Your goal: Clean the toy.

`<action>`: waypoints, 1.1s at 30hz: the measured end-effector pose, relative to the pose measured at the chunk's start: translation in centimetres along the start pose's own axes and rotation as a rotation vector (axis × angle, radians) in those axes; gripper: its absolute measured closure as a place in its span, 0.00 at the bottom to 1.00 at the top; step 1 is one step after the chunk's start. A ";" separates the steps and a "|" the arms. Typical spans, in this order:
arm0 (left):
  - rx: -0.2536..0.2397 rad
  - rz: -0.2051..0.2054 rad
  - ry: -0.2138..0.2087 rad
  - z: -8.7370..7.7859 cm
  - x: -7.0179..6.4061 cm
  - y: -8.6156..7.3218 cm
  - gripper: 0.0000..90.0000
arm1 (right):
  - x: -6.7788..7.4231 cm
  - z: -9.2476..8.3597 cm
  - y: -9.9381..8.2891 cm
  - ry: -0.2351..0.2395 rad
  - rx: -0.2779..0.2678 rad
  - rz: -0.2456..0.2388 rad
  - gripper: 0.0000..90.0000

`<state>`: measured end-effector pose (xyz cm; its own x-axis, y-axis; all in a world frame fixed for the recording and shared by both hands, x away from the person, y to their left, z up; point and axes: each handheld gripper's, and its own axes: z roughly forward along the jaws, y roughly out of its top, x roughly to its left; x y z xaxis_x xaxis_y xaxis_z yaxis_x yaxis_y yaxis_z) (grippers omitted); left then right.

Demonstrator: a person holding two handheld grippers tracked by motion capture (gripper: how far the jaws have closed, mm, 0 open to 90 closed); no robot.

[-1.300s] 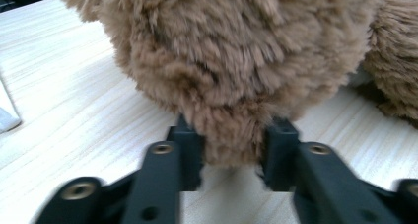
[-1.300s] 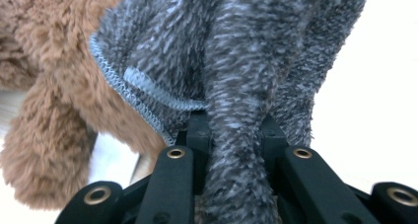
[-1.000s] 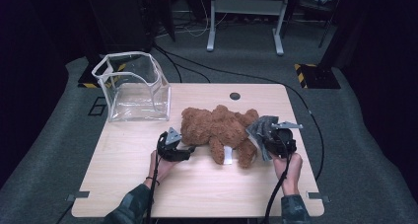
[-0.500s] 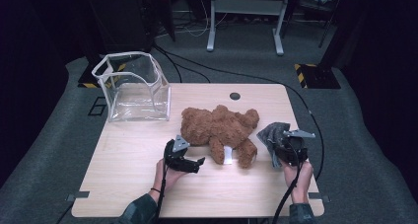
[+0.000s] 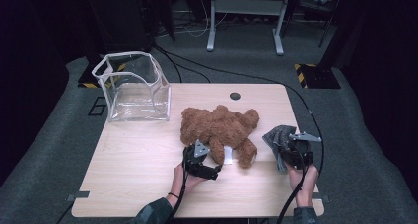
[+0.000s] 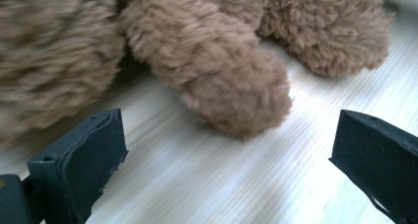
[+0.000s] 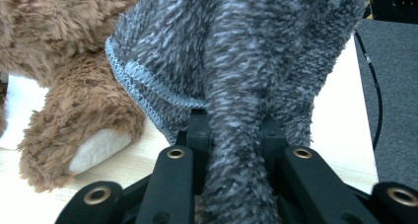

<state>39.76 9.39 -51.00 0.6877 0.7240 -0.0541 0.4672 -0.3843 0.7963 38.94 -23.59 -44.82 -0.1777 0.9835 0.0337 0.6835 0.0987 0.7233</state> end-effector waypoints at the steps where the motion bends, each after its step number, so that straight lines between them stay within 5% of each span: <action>1: 0.001 -0.012 -0.006 0.3 -0.1 0.1 0.00 | -0.1 0.0 -0.1 0.001 -0.001 0.007 0.83; 13: 0.024 -0.013 0.032 2.8 -0.9 1.5 0.01 | -0.6 0.4 -0.7 0.006 0.004 0.017 0.83; 19: 0.042 -0.019 0.075 3.5 -0.8 1.5 0.22 | -0.5 0.4 -0.8 0.011 0.001 0.016 0.83; 33: 0.032 -0.038 0.071 4.0 -0.7 1.0 0.59 | -0.6 0.4 -1.2 0.016 0.002 0.026 0.83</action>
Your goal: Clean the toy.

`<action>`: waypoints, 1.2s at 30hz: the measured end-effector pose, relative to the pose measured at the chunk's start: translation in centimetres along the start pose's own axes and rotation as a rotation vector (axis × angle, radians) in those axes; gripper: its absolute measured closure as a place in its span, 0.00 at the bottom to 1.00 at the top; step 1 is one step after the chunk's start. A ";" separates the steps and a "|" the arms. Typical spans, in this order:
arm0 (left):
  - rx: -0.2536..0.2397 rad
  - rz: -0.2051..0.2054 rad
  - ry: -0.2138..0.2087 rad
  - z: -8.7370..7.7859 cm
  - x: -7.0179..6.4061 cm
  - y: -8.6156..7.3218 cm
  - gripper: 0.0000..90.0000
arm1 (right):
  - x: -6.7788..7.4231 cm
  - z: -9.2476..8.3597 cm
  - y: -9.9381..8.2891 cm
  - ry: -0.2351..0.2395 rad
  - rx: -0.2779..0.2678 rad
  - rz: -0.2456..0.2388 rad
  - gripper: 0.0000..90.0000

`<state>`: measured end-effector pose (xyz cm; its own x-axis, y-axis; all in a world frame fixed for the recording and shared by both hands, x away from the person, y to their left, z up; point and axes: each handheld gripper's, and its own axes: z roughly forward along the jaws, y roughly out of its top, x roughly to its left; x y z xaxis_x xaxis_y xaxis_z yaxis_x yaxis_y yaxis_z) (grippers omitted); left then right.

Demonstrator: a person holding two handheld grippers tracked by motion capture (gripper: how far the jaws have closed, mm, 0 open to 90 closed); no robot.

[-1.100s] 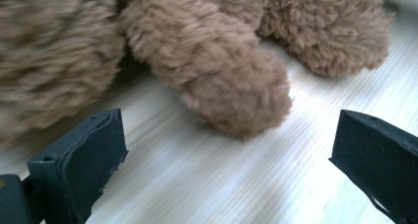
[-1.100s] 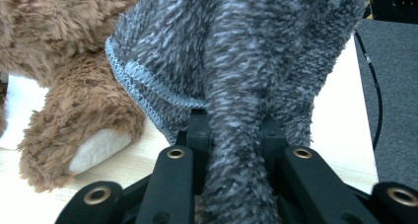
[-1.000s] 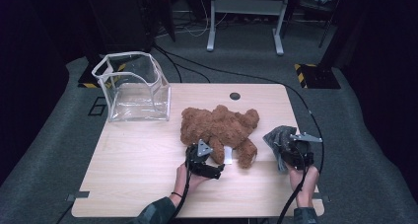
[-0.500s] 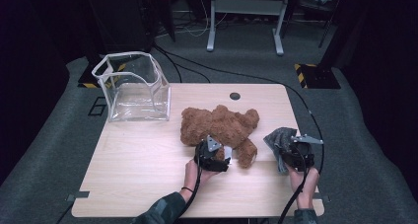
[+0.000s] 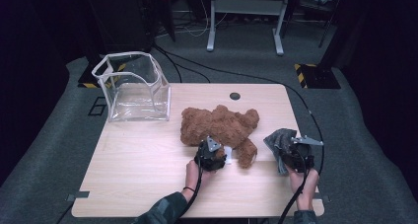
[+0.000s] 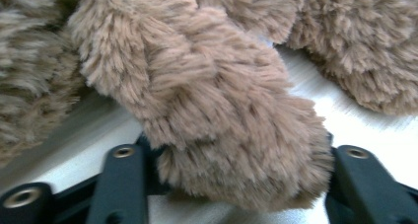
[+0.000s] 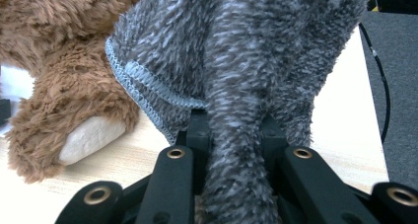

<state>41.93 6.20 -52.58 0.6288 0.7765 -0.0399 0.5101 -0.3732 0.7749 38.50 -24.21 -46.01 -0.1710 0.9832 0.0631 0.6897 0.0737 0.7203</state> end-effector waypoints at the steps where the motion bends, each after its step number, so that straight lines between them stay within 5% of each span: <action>1: -0.005 0.001 -0.001 0.0 0.0 0.0 0.62 | 0.0 0.0 0.0 0.000 -0.004 -0.001 0.83; 6: -0.023 0.004 -0.003 -0.4 0.4 -0.2 0.71 | 0.0 0.0 -0.2 0.003 -0.001 -0.001 0.83; 18: -0.085 0.061 -0.017 -2.0 1.1 1.1 0.74 | -0.1 0.0 -0.3 0.004 0.000 0.004 0.83; 36: -0.136 0.148 -0.055 -4.0 2.8 5.5 0.75 | 0.0 -0.2 0.0 0.001 -0.006 0.000 0.83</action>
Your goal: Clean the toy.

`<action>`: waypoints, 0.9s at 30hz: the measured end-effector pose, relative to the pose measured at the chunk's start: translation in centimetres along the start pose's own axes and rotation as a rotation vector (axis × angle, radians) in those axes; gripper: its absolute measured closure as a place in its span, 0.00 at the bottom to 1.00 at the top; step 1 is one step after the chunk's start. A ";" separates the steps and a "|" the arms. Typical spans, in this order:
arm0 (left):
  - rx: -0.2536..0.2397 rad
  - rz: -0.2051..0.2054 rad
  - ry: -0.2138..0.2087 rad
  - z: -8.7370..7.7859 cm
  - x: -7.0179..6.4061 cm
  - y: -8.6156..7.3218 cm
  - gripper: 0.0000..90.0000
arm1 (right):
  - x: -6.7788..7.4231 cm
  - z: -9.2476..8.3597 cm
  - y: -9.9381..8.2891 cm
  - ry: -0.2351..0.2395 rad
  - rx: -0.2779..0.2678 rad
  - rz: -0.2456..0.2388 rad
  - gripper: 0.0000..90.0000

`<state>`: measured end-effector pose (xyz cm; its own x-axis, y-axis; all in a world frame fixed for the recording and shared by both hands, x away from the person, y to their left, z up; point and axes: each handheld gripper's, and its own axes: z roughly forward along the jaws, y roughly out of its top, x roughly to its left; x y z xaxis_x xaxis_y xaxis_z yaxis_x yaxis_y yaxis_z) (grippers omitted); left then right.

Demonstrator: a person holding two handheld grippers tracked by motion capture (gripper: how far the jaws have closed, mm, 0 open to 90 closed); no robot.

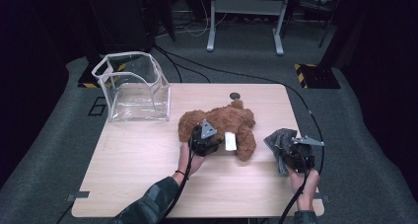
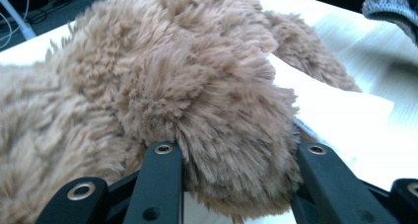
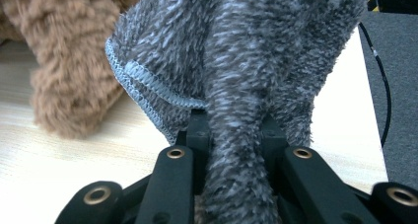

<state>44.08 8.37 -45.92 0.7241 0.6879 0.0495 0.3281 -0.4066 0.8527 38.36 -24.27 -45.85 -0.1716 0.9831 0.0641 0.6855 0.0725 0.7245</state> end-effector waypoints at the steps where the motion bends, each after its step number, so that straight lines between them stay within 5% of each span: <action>1: -0.005 -0.002 0.001 0.0 0.1 0.2 0.75 | 0.0 0.0 0.0 0.003 0.000 0.002 0.83; 8: -0.057 0.002 -0.038 -0.9 0.9 1.7 0.76 | -0.1 -0.1 0.2 -0.002 0.001 -0.002 0.83; 27: -0.183 -0.102 -0.139 -4.4 1.4 5.5 0.76 | 0.1 -0.6 1.0 -0.010 -0.007 -0.005 0.83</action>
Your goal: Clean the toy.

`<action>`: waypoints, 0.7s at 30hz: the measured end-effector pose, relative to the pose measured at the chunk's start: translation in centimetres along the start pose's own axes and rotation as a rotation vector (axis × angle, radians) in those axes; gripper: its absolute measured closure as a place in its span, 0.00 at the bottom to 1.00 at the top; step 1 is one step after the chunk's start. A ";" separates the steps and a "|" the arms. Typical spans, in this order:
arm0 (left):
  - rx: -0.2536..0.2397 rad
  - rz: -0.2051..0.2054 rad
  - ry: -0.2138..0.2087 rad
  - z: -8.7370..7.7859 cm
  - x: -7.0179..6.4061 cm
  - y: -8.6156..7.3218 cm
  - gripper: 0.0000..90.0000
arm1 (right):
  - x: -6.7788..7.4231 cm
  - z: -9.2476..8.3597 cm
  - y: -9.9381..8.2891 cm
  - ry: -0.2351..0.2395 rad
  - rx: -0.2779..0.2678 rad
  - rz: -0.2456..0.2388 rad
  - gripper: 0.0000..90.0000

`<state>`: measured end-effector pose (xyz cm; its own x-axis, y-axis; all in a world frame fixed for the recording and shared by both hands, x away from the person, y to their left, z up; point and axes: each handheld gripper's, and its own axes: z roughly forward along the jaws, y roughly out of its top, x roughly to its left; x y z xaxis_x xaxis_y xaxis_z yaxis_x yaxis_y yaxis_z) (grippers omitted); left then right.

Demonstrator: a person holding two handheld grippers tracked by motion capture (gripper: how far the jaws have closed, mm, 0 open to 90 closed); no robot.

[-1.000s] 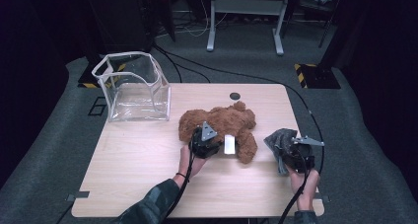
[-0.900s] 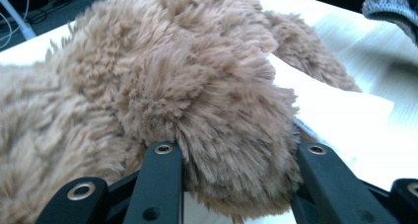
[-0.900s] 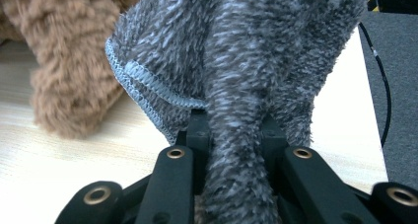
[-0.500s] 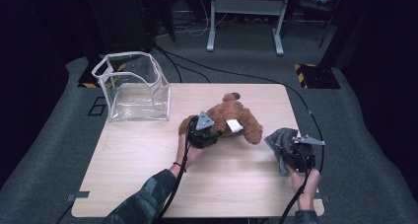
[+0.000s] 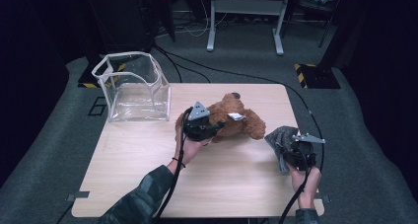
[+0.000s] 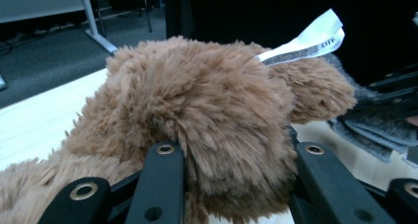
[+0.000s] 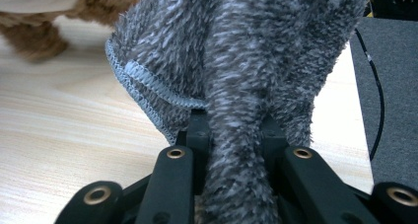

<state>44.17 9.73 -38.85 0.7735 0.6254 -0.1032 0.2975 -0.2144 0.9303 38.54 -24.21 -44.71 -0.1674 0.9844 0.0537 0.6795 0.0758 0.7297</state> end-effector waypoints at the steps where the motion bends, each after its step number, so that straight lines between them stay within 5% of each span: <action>1: -0.005 -0.008 -0.009 -0.2 -0.1 0.2 0.76 | 0.0 0.0 0.0 0.000 -0.005 -0.004 0.83; 7: -0.006 -0.028 -0.059 -0.6 -0.2 0.4 0.76 | 0.0 -0.3 0.2 -0.004 -0.006 -0.006 0.83; 11: 0.041 -0.039 -0.071 0.2 1.0 -0.8 0.75 | -0.1 -0.1 0.0 -0.003 0.002 -0.005 0.83; 21: 0.132 -0.040 0.013 1.6 3.6 -3.4 0.73 | 0.2 0.7 -0.4 0.005 0.026 -0.008 0.82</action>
<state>46.87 11.53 -42.96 0.7525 0.6447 -0.1344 0.4000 -0.2854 0.8709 38.75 -23.94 -45.50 -0.1764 0.9830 0.0517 0.6967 0.0876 0.7120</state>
